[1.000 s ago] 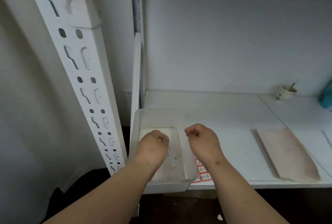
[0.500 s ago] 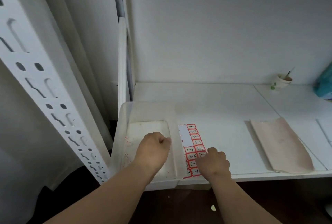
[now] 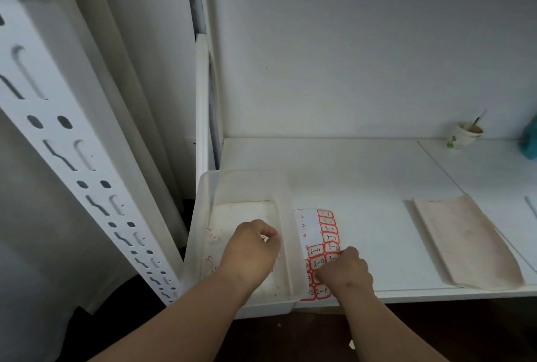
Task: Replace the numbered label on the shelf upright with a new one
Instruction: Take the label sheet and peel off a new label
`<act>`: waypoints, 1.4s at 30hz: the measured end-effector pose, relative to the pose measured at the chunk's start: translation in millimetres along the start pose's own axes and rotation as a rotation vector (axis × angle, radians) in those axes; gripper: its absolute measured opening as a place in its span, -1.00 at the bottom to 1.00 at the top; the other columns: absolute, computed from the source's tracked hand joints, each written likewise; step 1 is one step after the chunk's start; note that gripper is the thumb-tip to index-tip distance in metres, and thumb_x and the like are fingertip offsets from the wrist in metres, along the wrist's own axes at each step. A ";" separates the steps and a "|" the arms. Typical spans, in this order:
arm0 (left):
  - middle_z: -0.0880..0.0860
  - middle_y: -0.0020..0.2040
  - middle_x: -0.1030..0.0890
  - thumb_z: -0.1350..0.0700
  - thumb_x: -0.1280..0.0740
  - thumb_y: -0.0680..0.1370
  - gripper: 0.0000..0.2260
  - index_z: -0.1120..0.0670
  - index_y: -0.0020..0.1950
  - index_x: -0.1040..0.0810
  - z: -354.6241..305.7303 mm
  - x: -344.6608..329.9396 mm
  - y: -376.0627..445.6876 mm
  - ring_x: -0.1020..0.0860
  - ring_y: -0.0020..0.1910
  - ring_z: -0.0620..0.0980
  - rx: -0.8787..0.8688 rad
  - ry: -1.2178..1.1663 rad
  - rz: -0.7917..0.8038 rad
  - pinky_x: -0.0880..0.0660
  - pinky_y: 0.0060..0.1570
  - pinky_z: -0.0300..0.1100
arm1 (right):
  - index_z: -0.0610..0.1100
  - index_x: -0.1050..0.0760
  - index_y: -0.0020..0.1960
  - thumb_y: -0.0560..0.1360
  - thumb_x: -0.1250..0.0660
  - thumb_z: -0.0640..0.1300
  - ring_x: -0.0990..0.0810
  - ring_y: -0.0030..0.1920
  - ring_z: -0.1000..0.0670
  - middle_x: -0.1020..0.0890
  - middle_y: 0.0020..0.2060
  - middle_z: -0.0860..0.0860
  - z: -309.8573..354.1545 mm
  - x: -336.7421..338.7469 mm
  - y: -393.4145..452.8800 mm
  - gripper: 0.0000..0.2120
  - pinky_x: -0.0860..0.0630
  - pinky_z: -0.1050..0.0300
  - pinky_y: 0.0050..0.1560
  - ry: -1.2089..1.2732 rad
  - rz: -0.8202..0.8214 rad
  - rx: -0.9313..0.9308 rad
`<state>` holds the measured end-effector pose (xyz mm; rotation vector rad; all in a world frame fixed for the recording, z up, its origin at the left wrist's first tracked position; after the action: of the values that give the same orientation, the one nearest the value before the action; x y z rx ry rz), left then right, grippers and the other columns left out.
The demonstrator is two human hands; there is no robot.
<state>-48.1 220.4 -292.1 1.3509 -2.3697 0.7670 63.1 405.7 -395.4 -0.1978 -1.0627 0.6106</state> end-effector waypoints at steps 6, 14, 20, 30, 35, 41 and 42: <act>-0.15 -0.02 -0.53 0.06 -0.25 0.61 -0.91 -0.02 0.03 -0.55 0.2 6.5 -10.5 -0.50 -0.22 -0.21 0.021 -0.081 0.004 -0.39 -0.35 -0.39 | -0.13 -0.31 0.11 0.48 -0.27 -0.28 -0.56 -0.15 -0.07 -0.58 -0.05 -0.06 31.2 34.7 -18.5 -0.75 -0.48 0.13 -0.24 0.371 -0.122 0.218; -0.14 0.07 -0.55 -0.06 -0.25 0.62 -0.80 -0.05 0.21 -0.49 -12.8 23.6 -34.3 -0.50 0.03 -0.12 0.024 -0.339 -0.006 -0.43 -0.02 -0.20 | 0.04 -0.36 0.08 0.44 -0.44 -0.19 -0.57 -0.15 0.18 -0.57 -0.14 0.22 109.9 112.0 -107.7 -0.67 -0.44 0.31 -0.26 0.655 -0.113 0.589; -0.01 -0.02 -0.73 -0.01 -0.31 0.59 -0.82 0.02 0.14 -0.57 -25.7 49.1 -60.4 -0.69 0.00 0.03 0.036 -0.744 0.064 -0.56 0.16 0.03 | 0.13 -0.38 0.09 0.39 -0.50 -0.14 -0.64 -0.07 0.16 -0.63 -0.03 0.20 124.8 102.4 -166.3 -0.59 -0.55 0.28 -0.20 0.680 0.184 0.655; 0.16 0.03 -0.71 0.21 -0.28 0.61 -0.82 0.16 0.18 -0.58 -17.0 79.5 -101.8 -0.69 0.00 0.19 0.020 -0.985 0.159 -0.55 0.13 0.19 | 0.14 -0.22 0.30 0.34 -0.55 -0.13 -0.57 0.05 0.12 -0.50 0.17 0.15 114.0 89.9 -210.6 -0.31 -0.54 0.21 -0.10 0.613 0.166 0.626; 0.13 0.02 -0.72 0.25 -0.27 0.61 -0.82 0.14 0.17 -0.58 -16.7 86.3 -115.0 -0.70 -0.03 0.16 -0.032 -0.930 0.101 -0.57 0.11 0.17 | 0.10 -0.24 0.37 0.34 -0.53 -0.07 -0.21 0.22 0.16 -0.26 0.28 0.09 110.9 111.2 -240.7 -0.28 -0.43 0.07 0.21 0.354 -0.353 0.792; 0.20 0.06 -0.69 0.34 -0.21 0.56 -0.72 0.18 0.21 -0.57 -26.8 88.3 -133.6 -0.66 0.05 0.23 -0.113 -0.941 0.156 -0.55 0.12 0.16 | 0.06 -0.55 0.14 0.41 -0.32 0.04 -0.34 0.12 0.10 -0.51 0.09 0.12 121.8 98.7 -276.4 -0.70 -0.35 0.07 0.13 0.245 -0.499 1.033; 0.20 0.08 -0.69 0.32 -0.21 0.57 -0.72 0.17 0.23 -0.56 -27.9 88.4 -136.1 -0.65 0.08 0.23 -0.123 -0.959 0.168 -0.54 0.16 0.17 | 0.06 -0.56 0.12 0.42 -0.31 0.04 -0.37 0.12 0.11 -0.53 0.09 0.13 122.7 96.9 -278.2 -0.71 -0.36 0.06 0.13 0.258 -0.474 1.040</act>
<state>24.1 119.0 -184.3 1.7281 -3.1849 -0.0645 94.0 215.4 -141.1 0.8398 -0.4133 0.6104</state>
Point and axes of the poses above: each hand's wrist, its own y-axis towards the middle knuckle, its own x-axis out of the back of the hand, z = x × y, the point moved 8 cm from there along y, towards the middle knuckle
